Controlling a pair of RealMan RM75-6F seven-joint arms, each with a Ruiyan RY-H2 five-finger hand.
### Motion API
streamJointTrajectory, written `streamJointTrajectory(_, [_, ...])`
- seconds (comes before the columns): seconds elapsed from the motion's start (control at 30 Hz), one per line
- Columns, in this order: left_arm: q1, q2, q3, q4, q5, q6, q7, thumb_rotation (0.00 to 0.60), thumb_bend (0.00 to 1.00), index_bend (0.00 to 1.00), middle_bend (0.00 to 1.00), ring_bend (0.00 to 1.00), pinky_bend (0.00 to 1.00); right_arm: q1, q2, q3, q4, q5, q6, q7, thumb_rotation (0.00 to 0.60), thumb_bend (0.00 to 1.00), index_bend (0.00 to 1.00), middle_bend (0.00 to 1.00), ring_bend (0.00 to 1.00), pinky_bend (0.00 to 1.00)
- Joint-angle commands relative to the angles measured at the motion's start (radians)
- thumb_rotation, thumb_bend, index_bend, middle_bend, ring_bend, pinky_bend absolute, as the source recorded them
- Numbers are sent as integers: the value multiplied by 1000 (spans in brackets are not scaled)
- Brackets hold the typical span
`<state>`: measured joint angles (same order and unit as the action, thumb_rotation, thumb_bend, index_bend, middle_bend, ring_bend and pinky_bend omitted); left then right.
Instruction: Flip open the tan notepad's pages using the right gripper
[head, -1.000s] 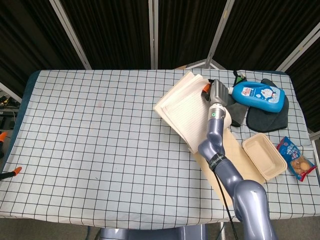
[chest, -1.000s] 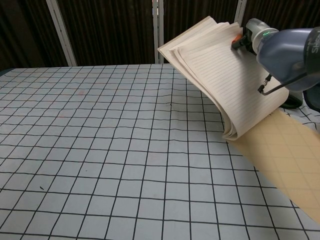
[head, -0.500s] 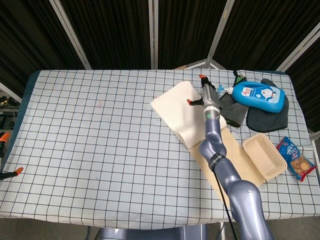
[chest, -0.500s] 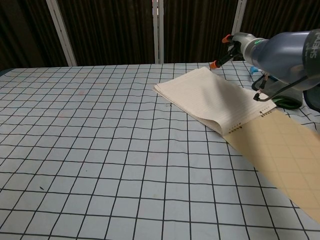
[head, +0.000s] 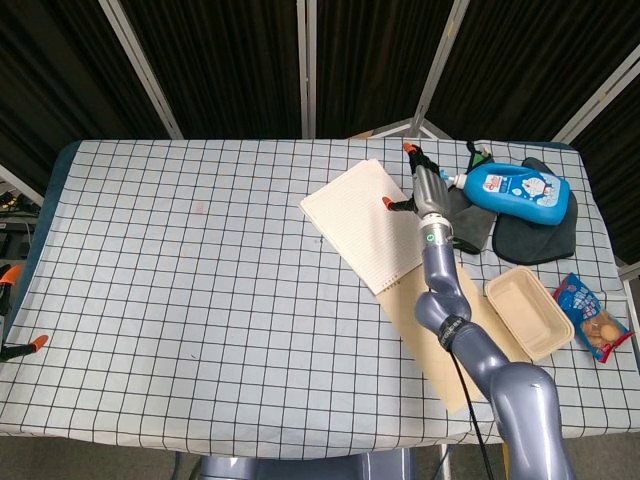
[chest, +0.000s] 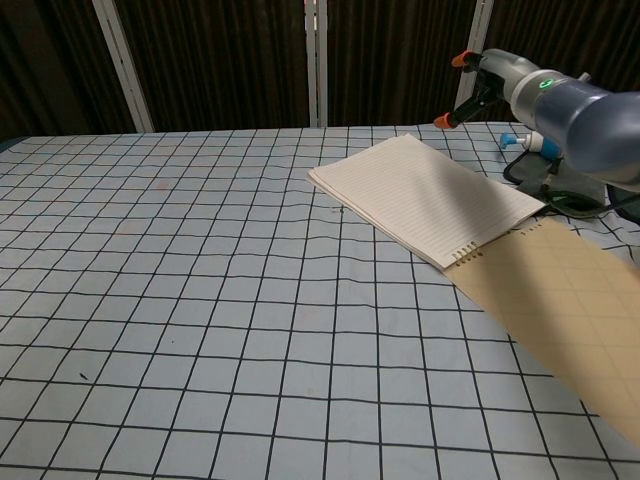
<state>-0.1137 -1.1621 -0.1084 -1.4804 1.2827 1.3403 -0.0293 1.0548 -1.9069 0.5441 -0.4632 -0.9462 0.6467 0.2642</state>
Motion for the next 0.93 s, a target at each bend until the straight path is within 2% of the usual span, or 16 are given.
streamJointTrajectory(0.03, [2, -1, 1, -2, 6, 7, 0, 600, 27, 0, 0, 0, 0, -188, 156, -106, -310, -114, 195, -26, 600, 169, 0, 0, 0, 0])
streamJointTrajectory(0.07, [2, -2, 1, -3, 9, 11, -2, 600, 26, 0, 0, 0, 0, -216, 181, -119, -364, -127, 226, -38, 600, 169, 0, 0, 0, 0])
streamJointTrajectory(0.13, [4, -3, 2, -5, 18, 20, -6, 600, 26, 0, 0, 0, 0, -306, 272, -166, -547, -164, 317, -87, 600, 168, 0, 0, 0, 0])
streamJointTrajectory(0.23, [7, -3, 10, -11, 48, 38, -14, 600, 26, 0, 0, 0, 0, -475, 417, -279, -810, -261, 511, -179, 600, 160, 0, 0, 0, 0])
streamJointTrajectory(0.3, [9, -5, 15, -12, 68, 50, -26, 600, 24, 0, 0, 0, 0, -537, 458, -321, -881, -297, 585, -206, 600, 141, 0, 0, 0, 0])
streamJointTrajectory(0.53, [16, -9, 33, -16, 120, 84, -22, 600, 23, 0, 0, 0, 0, -705, 532, -436, -1002, -400, 785, -260, 600, 132, 0, 0, 0, 0])
streamJointTrajectory(0.67, [23, -11, 43, -22, 143, 106, -10, 600, 23, 0, 0, 0, 0, -784, 570, -484, -1049, -447, 869, -264, 600, 133, 0, 0, 0, 0])
streamJointTrajectory(0.93, [33, -7, 47, -31, 154, 127, -8, 600, 23, 0, 0, 0, 0, -889, 573, -553, -1001, -494, 941, -274, 600, 169, 0, 0, 0, 0])
